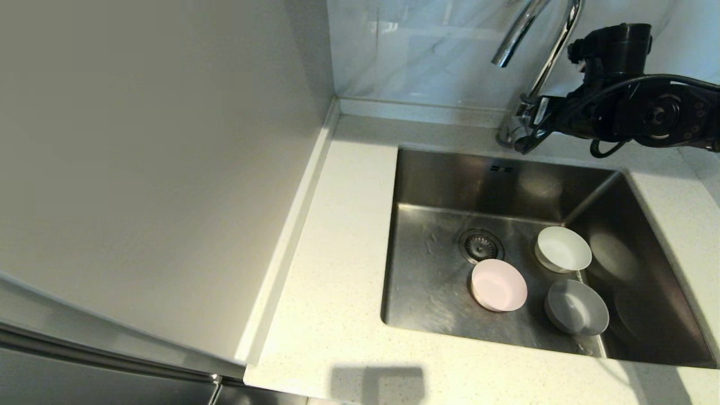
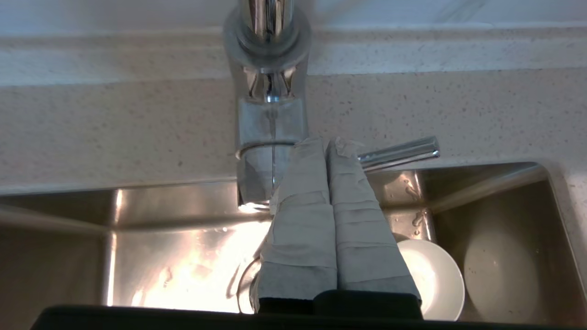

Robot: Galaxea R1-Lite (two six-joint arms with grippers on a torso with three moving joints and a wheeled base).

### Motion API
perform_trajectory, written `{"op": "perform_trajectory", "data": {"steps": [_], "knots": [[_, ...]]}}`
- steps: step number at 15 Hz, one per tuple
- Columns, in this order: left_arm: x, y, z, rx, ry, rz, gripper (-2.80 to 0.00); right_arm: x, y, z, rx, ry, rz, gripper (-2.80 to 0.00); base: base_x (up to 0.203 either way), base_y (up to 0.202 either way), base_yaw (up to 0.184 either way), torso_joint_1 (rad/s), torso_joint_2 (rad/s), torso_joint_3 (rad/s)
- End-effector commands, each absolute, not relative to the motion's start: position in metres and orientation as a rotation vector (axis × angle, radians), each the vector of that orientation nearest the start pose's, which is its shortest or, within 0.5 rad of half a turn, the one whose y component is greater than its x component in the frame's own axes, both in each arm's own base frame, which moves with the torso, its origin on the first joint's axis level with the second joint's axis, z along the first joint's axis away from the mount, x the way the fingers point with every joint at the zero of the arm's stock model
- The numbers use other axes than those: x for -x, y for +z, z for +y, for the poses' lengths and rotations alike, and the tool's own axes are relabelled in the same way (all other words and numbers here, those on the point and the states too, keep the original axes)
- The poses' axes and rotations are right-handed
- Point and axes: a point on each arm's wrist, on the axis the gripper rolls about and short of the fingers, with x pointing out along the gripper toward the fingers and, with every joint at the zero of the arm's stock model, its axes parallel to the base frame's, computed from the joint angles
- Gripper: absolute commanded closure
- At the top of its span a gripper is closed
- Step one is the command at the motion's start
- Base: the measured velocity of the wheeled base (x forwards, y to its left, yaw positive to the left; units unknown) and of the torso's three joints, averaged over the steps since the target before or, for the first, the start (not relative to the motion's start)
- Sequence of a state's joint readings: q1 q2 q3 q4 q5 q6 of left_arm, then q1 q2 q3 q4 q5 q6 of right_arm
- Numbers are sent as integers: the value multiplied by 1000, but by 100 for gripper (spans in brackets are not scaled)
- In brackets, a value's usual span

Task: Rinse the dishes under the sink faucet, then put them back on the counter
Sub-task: Turn on the faucet

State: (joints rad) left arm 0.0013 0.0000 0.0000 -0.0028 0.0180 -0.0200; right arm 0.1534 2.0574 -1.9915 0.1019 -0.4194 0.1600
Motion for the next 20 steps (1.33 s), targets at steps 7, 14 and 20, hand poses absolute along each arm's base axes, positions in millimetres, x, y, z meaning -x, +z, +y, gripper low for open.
{"op": "perform_trajectory", "data": {"steps": [7,14,20], "knots": [[23,76,0,22,20,-6,0,-398,315,50,-7,-283,259,0,0,0,0,0,0,0],[23,76,0,20,20,-6,0,-384,315,45,13,-280,361,0,0,0,0,0,0,0],[23,76,0,21,19,-6,0,-379,337,36,-40,-246,224,0,0,0,0,0,0,0]]}}
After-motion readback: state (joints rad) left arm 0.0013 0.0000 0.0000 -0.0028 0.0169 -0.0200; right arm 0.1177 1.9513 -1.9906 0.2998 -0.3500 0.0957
